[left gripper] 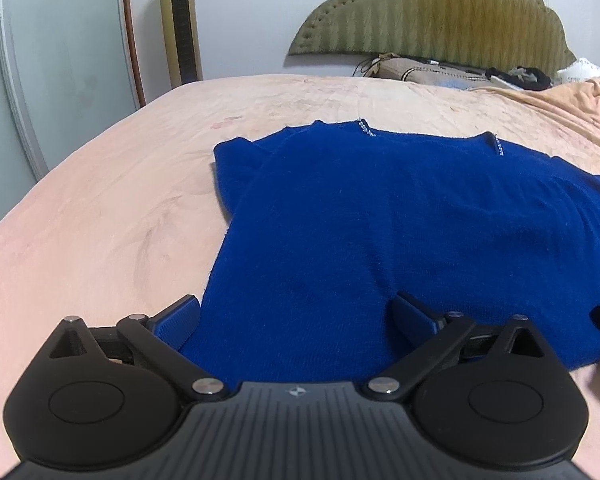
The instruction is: Fold small clothes
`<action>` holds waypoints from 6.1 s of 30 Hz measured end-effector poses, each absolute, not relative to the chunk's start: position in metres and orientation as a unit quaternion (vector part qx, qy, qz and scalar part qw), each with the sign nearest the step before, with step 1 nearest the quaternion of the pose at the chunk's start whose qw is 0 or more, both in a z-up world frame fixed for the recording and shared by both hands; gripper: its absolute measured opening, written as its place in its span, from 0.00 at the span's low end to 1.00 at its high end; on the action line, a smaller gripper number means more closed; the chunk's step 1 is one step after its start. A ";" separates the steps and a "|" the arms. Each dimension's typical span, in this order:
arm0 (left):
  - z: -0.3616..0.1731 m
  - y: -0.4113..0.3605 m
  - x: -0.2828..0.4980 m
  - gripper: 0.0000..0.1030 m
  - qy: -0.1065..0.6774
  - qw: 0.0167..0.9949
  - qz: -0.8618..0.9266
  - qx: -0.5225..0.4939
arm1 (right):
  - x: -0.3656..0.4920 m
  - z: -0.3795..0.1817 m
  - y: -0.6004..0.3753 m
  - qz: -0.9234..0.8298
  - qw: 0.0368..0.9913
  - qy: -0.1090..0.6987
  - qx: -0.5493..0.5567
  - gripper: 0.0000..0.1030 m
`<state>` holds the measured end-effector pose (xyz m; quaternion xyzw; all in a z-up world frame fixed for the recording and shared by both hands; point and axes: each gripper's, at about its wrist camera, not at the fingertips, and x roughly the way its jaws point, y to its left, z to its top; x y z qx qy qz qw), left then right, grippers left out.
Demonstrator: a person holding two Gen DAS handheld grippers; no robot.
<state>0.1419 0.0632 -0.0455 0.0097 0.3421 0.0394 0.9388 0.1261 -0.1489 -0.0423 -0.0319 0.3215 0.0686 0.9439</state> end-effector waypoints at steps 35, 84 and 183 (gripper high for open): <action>-0.005 0.126 0.191 1.00 0.371 0.927 0.061 -0.015 | 0.092 -0.005 -0.022 0.199 0.934 0.230 -0.189 0.98; -0.031 0.125 0.354 0.23 0.419 0.889 -0.119 -0.139 | 0.117 -0.053 0.107 0.189 0.884 0.159 -0.397 0.11; 0.040 -0.113 0.286 0.81 0.371 0.913 -0.150 -0.076 | 0.091 -0.045 -0.294 0.123 0.875 0.311 0.350 0.44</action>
